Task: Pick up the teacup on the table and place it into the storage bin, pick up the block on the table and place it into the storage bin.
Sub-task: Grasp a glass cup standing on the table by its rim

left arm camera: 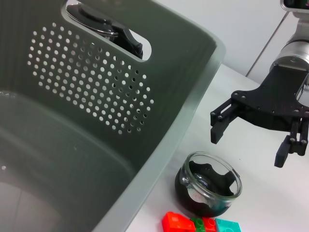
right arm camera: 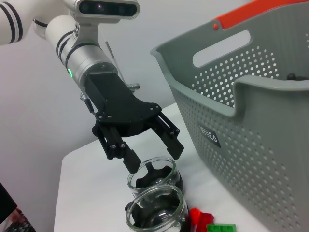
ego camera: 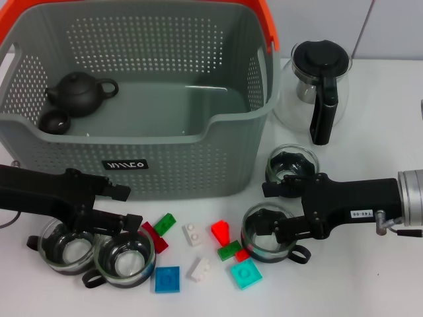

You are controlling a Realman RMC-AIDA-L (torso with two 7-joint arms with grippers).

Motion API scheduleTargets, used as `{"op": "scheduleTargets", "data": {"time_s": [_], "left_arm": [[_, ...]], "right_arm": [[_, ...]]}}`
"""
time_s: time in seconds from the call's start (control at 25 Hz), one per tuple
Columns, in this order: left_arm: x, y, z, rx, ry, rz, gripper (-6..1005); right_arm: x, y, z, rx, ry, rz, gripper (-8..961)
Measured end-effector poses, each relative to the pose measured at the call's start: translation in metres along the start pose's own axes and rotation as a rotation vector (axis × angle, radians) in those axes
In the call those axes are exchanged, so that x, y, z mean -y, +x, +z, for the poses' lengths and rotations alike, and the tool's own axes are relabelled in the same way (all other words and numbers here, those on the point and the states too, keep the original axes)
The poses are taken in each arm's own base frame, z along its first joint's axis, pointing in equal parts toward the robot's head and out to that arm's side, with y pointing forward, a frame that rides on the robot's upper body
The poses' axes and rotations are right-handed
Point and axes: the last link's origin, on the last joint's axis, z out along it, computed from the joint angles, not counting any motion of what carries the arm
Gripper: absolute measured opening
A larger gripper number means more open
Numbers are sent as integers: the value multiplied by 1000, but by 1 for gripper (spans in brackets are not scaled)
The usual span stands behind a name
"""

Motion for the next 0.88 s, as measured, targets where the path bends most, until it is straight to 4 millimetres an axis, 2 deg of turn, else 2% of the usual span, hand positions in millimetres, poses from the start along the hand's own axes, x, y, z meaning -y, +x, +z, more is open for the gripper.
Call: {"op": "scheduleTargets", "data": {"time_s": [0.88], "left_arm": [[0,-1,0,8,3,-31,749]], "right_arm": [[0,0,1,5,-1,25,913]]}}
